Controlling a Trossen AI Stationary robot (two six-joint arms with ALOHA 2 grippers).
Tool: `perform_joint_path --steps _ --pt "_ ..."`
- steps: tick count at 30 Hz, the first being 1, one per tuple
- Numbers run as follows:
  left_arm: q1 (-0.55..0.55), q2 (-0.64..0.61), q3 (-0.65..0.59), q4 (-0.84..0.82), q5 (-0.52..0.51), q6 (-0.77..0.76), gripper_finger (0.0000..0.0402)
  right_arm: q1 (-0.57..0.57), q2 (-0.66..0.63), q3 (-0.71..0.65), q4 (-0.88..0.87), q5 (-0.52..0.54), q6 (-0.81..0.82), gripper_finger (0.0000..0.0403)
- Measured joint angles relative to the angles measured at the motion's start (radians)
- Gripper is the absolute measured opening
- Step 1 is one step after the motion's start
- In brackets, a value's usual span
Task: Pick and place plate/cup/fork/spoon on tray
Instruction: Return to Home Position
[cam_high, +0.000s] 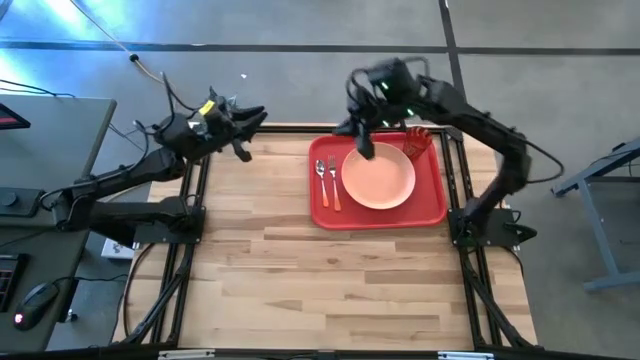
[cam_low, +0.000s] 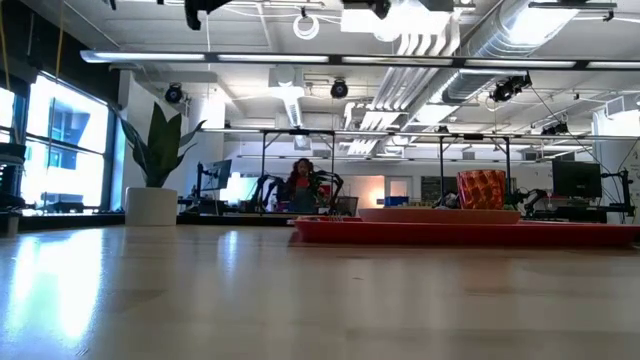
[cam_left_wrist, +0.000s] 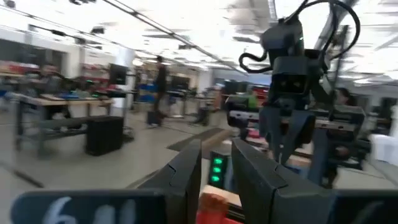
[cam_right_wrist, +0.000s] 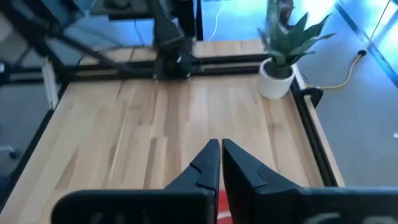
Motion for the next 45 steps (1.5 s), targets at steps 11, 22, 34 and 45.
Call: perform_joint_path --steps 11,22,34,45 --pt "-0.061 0.05 0.0 0.182 -0.011 0.007 0.0028 0.16 -0.548 -0.643 0.536 0.164 0.225 0.0" --pt "-0.033 0.107 -0.001 0.174 0.013 -0.131 0.0006 0.201 -0.801 -1.023 0.955 -0.107 0.205 0.0001" --pt "-0.111 -0.033 -0.259 0.177 -0.044 -0.124 0.0 0.349 -1.154 -1.334 0.943 0.152 0.171 0.0" --pt "-0.153 0.06 -0.321 0.159 0.0 -0.135 0.0 0.348 -1.265 -1.625 1.131 0.318 0.307 0.0"
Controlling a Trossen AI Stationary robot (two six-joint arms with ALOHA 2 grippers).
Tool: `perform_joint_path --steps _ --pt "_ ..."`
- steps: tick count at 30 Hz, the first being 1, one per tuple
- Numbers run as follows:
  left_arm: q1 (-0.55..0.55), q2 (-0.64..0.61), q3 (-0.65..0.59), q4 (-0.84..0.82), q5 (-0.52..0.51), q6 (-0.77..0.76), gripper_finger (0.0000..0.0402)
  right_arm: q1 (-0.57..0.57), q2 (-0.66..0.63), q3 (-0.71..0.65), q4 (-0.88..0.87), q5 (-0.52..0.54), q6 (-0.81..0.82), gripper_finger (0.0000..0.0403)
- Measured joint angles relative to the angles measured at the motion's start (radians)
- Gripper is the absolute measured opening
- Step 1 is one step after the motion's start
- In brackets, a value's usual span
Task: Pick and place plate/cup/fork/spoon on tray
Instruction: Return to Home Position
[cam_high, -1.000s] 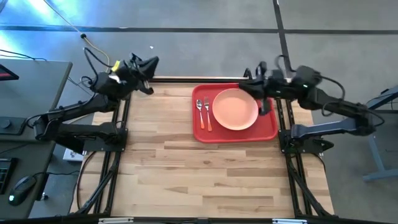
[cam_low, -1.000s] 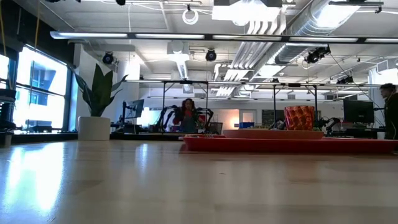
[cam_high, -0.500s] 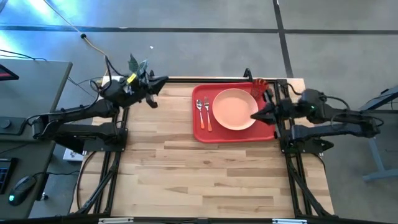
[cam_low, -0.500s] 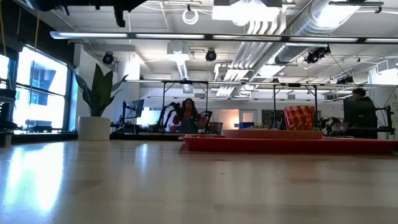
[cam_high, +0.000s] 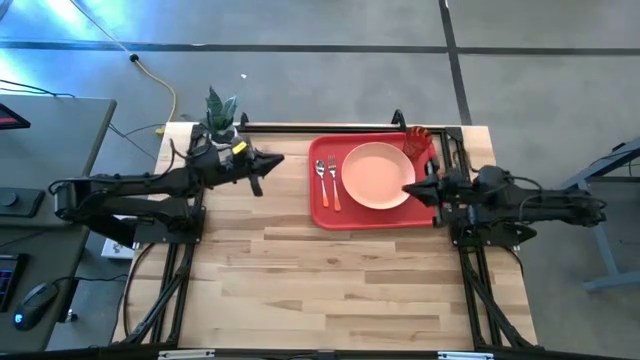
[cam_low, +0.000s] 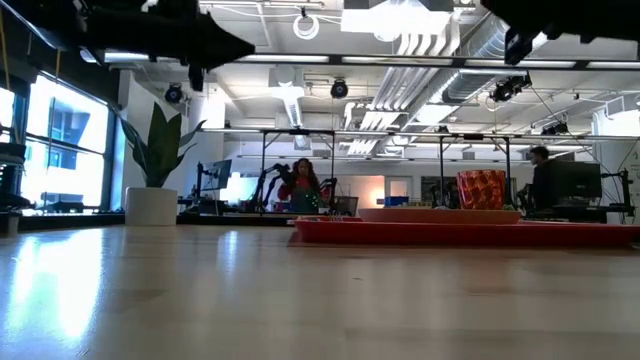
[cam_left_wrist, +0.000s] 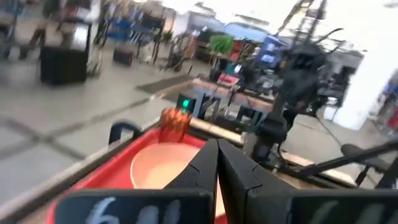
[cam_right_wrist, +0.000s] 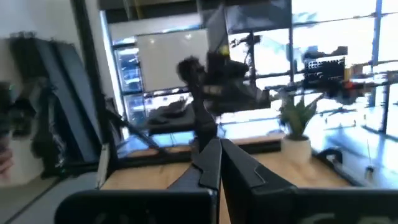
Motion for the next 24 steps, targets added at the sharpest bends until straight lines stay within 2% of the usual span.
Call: perform_joint_path --steps 4,7,10,14,18,21,24 --pt "-0.051 -0.081 0.001 -0.032 0.036 0.194 0.0 0.008 -0.013 -0.083 0.137 -0.161 -0.013 0.0" --pt "-0.083 -0.14 0.002 -0.112 0.047 0.287 0.0 0.036 -0.049 -0.121 0.186 -0.169 0.007 0.0" --pt "-0.11 -0.166 -0.011 -0.192 0.046 0.306 0.0 0.075 -0.102 -0.137 0.176 -0.169 -0.031 0.0" --pt "-0.162 -0.174 -0.12 -0.057 0.027 0.244 0.0 0.117 -0.169 -0.165 0.168 -0.15 -0.084 0.0" --pt "-0.23 -0.19 -0.227 0.106 -0.058 0.214 0.0 0.136 -0.214 -0.202 0.155 -0.124 -0.113 0.0" --pt "-0.267 -0.234 -0.274 0.14 -0.126 0.213 0.0 0.148 -0.231 -0.224 0.154 -0.098 -0.104 0.0" --pt "-0.288 -0.29 -0.306 0.131 -0.139 0.226 0.0 0.161 -0.243 -0.241 0.154 -0.101 -0.112 0.0"
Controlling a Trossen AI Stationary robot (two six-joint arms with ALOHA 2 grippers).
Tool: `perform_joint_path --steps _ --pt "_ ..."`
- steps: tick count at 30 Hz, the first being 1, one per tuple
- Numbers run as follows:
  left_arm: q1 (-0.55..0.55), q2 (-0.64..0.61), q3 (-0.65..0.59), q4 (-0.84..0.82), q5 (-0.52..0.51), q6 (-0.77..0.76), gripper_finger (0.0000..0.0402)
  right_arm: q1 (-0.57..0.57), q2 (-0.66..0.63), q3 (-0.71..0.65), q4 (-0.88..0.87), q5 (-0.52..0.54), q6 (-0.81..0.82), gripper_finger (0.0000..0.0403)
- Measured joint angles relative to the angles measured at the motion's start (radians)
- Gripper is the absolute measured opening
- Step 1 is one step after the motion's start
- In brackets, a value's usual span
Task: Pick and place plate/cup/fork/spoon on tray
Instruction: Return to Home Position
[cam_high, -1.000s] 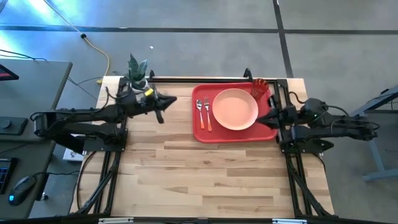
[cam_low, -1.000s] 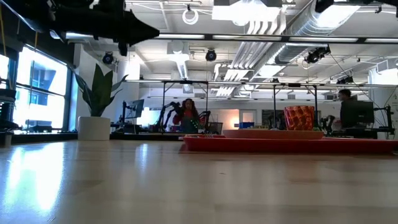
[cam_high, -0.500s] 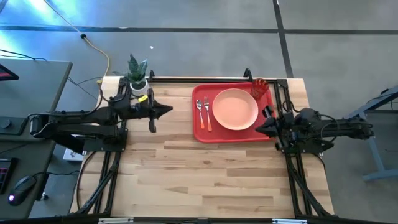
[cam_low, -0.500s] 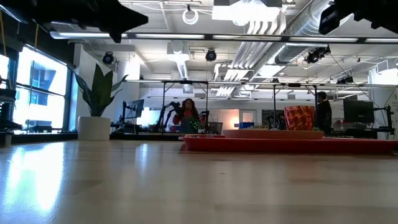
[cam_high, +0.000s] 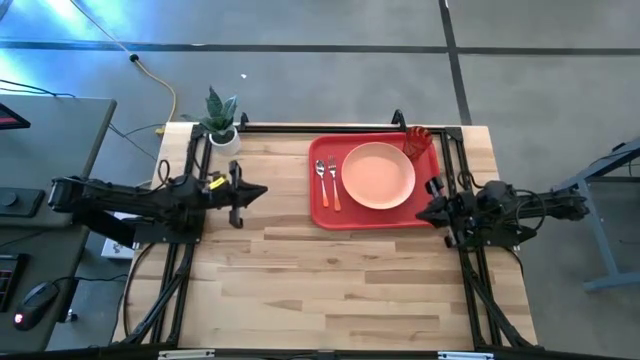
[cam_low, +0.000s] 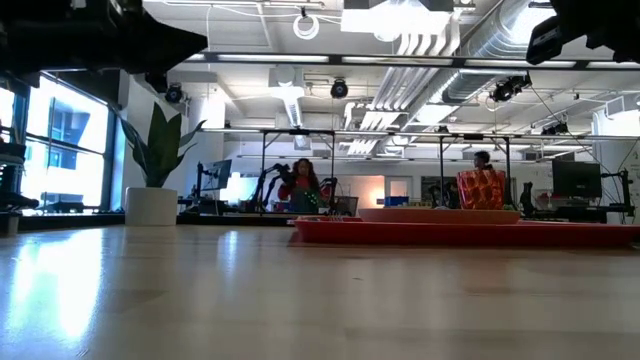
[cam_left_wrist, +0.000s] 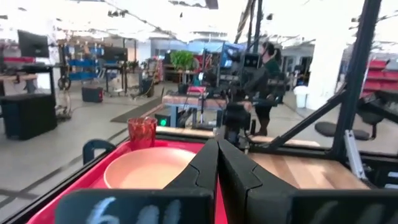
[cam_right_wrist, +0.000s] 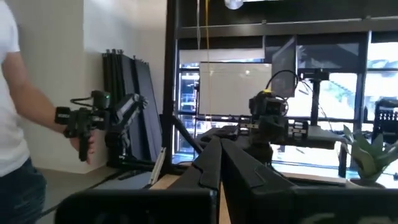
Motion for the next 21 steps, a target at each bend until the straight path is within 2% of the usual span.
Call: perform_joint_path --steps 5,11,16,21 --pt "-0.001 -0.116 -0.057 -0.026 0.052 -0.033 0.0 -0.011 -0.019 -0.008 -0.014 0.056 -0.129 0.0" --pt "0.005 -0.294 -0.118 -0.046 0.057 -0.045 0.0 -0.019 -0.02 -0.008 -0.051 -0.03 -0.041 0.0" --pt "0.009 -0.394 -0.118 -0.233 0.055 -0.068 0.0 -0.02 -0.02 -0.008 -0.108 0.056 -0.078 0.0" --pt "0.007 -0.433 -0.118 -0.334 0.068 -0.069 0.0 -0.02 -0.021 -0.069 -0.045 -0.01 -0.088 0.0"
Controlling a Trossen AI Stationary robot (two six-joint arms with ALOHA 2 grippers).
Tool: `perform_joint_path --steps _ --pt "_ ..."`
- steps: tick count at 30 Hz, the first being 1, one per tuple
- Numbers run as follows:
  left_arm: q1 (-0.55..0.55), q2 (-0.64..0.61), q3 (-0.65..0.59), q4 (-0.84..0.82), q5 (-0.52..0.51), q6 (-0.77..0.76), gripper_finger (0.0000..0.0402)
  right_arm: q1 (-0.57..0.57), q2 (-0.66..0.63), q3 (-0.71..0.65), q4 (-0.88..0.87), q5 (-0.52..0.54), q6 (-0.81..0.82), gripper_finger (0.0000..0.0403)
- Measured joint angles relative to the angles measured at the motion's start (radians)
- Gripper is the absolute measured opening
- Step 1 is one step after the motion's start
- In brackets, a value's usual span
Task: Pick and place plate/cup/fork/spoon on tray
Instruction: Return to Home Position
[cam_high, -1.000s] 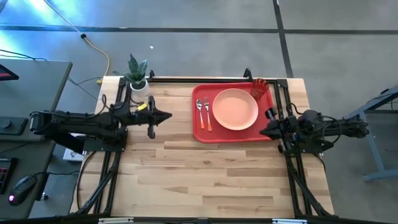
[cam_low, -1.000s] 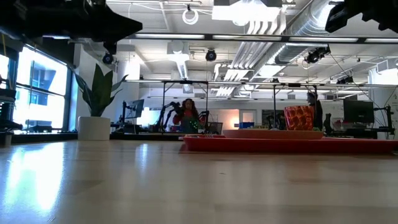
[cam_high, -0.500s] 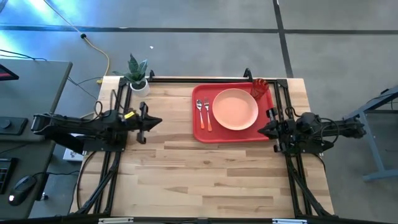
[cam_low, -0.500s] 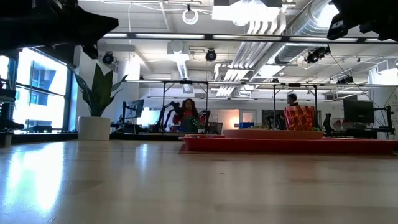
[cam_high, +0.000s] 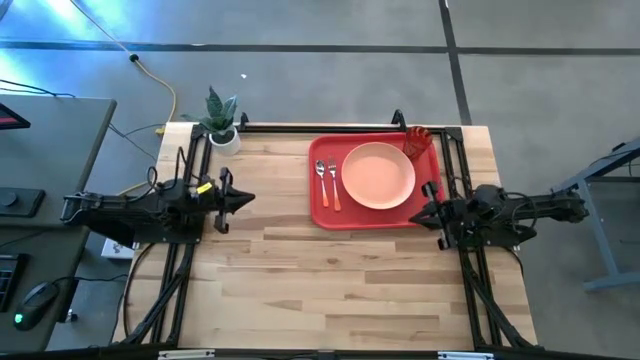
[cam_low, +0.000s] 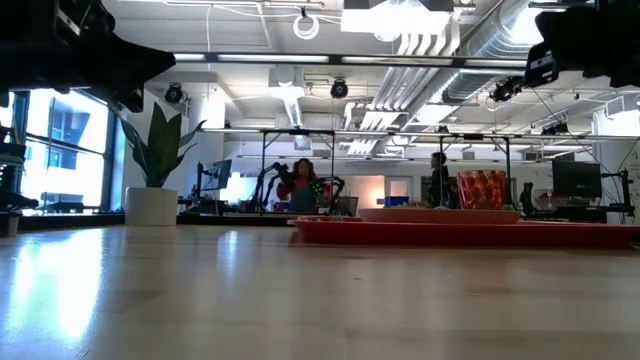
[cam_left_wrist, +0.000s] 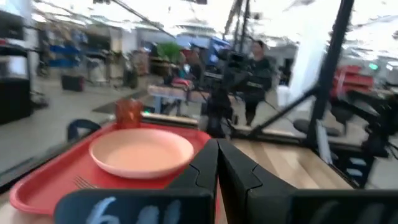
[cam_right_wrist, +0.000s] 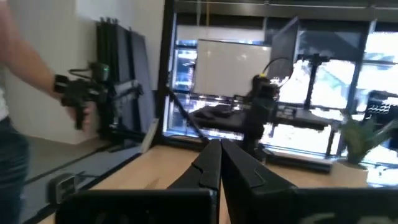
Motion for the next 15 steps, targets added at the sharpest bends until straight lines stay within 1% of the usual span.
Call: perform_joint_path --steps 3,7,9,11,13,15 --pt "-0.001 -0.007 0.001 -0.077 0.047 -0.008 0.0 0.001 0.004 -0.009 -0.043 0.01 0.013 0.0" --pt "-0.016 -0.009 0.0 -0.182 0.125 -0.042 0.0 0.001 0.001 -0.009 -0.036 0.01 0.014 0.0" --pt "-0.025 -0.013 0.0 -0.184 0.125 -0.052 0.0 0.001 0.001 -0.009 -0.046 0.01 0.028 0.0" --pt "-0.027 -0.028 0.0 -0.137 0.128 -0.041 0.0 0.0 0.001 -0.009 -0.046 0.036 0.034 0.0" --pt "-0.026 -0.066 0.004 -0.155 0.153 -0.035 0.0 -0.001 0.001 -0.009 -0.042 0.084 0.035 0.0" --pt "-0.028 -0.107 0.005 -0.233 0.234 -0.032 0.0 -0.001 0.001 -0.009 -0.051 0.11 0.035 0.0"
